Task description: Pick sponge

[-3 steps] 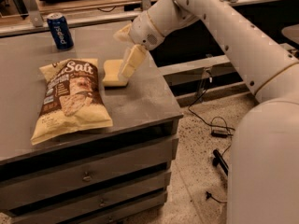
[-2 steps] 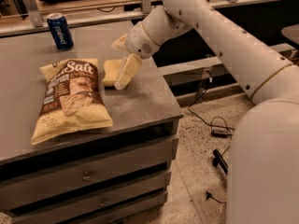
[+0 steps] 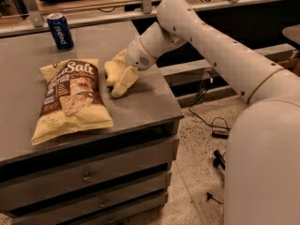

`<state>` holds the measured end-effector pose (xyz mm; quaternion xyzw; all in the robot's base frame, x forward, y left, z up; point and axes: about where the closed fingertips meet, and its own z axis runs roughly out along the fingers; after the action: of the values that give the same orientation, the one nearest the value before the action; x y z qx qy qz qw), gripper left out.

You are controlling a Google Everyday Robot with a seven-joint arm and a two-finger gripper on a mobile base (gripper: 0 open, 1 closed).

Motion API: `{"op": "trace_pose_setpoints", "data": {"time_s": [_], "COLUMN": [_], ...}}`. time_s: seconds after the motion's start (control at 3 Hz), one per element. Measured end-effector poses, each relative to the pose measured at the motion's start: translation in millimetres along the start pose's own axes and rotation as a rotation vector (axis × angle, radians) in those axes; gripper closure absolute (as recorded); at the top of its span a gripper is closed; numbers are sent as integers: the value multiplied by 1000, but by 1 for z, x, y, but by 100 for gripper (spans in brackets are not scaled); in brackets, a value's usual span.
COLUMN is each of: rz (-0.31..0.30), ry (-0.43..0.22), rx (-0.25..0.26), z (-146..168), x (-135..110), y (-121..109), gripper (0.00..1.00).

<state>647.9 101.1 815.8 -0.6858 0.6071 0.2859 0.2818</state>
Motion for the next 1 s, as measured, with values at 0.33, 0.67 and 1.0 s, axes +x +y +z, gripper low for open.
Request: {"op": "trace_pose_setpoints", "data": {"time_s": [0.33, 0.67, 1.0], "rz": [9, 9, 5], "ry": [3, 3, -1], "rx": [5, 5, 13], "z": [-3, -7, -12], "x": [-1, -5, -6], "y": [-2, -2, -2], "gripper": [60, 91, 100]}}
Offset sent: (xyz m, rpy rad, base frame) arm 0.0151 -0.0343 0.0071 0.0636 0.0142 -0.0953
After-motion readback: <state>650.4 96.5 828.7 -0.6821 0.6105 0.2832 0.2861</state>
